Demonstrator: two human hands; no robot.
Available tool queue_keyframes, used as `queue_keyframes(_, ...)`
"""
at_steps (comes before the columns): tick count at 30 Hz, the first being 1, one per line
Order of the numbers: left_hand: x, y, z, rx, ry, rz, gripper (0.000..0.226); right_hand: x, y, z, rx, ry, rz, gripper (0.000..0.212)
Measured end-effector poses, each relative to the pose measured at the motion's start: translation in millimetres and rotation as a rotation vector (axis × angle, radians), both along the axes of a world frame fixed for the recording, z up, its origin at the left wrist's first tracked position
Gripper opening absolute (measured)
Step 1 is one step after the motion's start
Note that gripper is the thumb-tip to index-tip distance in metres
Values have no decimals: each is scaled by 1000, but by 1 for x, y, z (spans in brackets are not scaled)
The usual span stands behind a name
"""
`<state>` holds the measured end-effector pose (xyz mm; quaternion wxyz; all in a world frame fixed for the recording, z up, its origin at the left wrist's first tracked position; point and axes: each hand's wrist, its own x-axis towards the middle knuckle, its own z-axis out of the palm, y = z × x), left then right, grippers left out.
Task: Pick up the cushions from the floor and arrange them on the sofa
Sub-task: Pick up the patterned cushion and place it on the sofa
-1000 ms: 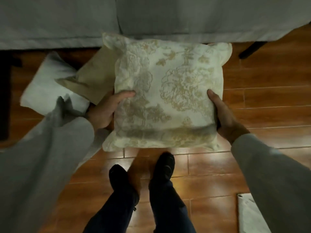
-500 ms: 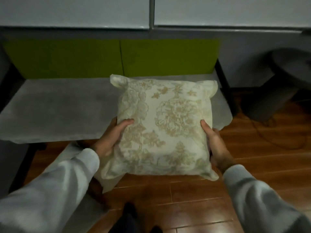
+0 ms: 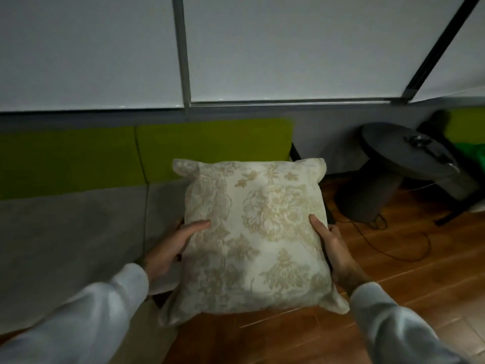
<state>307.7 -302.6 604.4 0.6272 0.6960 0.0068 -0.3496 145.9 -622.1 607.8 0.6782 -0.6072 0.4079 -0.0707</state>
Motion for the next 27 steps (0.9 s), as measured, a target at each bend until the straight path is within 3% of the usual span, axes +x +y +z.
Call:
queue_keyframes(6,60,-88,-16,11,41,25,74,60,-76,-18,-10,10,18,104)
queue_keyframes(11,120,-181,-57,75,69,80,55,130,-166,-56,-9,24,76,101)
queue_keyframes(14,151,-230,-83,97,98,75,31,169,-224,-88,-30,63,138,99)
queue_keyframes(18,186,-284,-128,133,141,106,42,217,-288,-138,-44,101,180,95)
queue_keyframes(23,196,-320,-189,141,181,151,35,248,-312,-209,1,134,268,90)
queue_keyframes(27,200,-328,-209,140,230,132,58,255,-304,-233,-51,210,284,120)
